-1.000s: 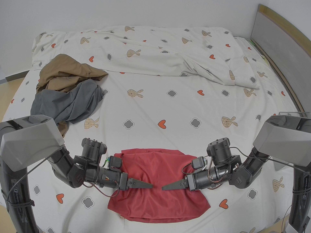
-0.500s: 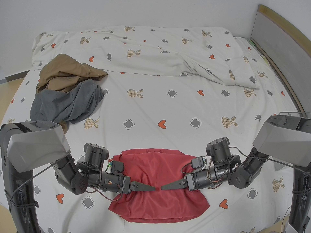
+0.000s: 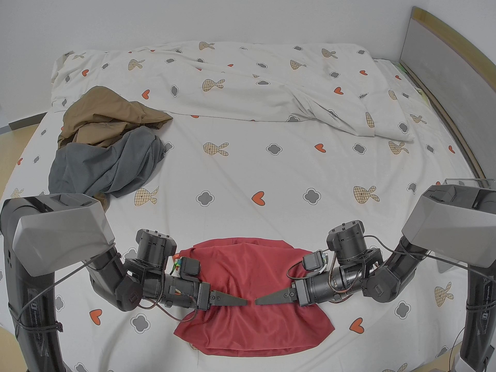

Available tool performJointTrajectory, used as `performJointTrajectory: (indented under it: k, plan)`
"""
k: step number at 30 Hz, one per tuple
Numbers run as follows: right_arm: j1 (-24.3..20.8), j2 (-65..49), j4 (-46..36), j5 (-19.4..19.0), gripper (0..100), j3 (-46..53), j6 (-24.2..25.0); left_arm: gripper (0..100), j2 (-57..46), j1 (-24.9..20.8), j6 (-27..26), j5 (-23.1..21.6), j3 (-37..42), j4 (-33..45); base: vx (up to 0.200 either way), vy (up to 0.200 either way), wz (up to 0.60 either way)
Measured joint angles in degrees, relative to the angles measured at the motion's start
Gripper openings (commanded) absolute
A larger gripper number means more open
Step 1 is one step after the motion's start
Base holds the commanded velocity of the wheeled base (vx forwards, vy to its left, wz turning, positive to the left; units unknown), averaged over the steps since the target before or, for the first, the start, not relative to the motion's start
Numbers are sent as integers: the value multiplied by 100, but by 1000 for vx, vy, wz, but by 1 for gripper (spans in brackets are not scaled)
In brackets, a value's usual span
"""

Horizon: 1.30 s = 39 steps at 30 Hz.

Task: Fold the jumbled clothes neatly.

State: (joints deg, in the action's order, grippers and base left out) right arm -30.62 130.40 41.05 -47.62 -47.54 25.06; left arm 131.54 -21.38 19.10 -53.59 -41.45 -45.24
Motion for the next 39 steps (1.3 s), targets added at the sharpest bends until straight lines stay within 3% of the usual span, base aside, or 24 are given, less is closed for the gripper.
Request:
performJointTrajectory:
  k: [26, 39]
  plan:
    - [4, -140, -27, -22, 0, 61, 33, 0, -273, -4, 279, 0, 46, 77, 0, 0, 0]
    - [1, -1047, -618, -12, 0, 146, 94, 0, -1112, -2, 550, -11, 60, 753, 0, 0, 0]
